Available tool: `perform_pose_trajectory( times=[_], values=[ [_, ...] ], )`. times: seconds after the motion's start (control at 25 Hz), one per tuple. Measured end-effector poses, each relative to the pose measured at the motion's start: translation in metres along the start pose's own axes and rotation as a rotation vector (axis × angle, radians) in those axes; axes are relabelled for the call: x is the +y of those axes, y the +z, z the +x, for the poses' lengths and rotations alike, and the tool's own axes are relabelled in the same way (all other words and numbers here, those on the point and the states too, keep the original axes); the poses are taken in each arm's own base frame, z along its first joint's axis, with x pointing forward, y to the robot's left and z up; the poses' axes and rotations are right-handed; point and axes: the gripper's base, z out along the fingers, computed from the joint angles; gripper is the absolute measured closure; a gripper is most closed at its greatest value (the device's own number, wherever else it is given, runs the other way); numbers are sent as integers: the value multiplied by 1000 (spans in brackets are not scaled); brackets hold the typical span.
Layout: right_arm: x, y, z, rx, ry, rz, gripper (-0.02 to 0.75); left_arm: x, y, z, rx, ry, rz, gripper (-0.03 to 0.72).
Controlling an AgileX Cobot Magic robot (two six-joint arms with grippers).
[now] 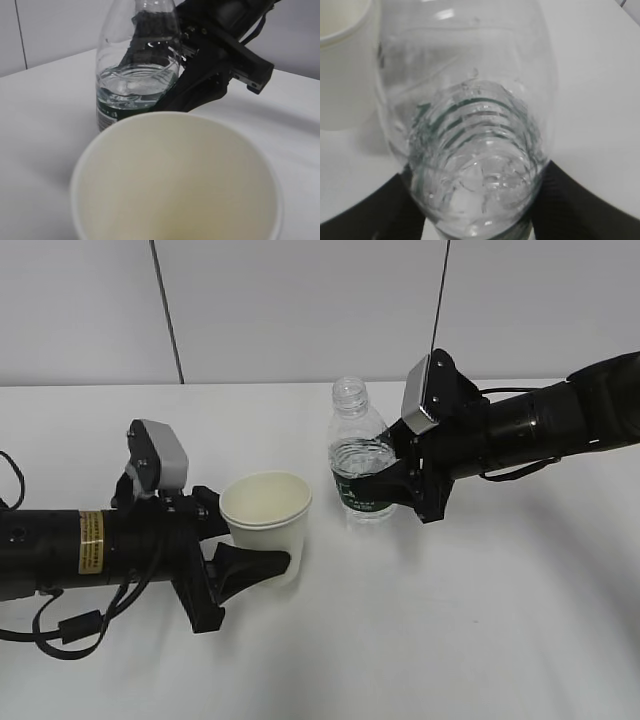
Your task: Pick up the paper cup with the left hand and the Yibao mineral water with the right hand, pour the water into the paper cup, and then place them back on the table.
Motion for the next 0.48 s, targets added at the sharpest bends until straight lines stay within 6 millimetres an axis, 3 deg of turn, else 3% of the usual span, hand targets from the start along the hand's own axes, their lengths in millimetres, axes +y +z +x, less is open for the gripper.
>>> perform_pose_trajectory(
  times=[0.48],
  values=[
    [-1,0,1,16,0,14,292,-9,11,6,2,-24,31,286]
  ],
)
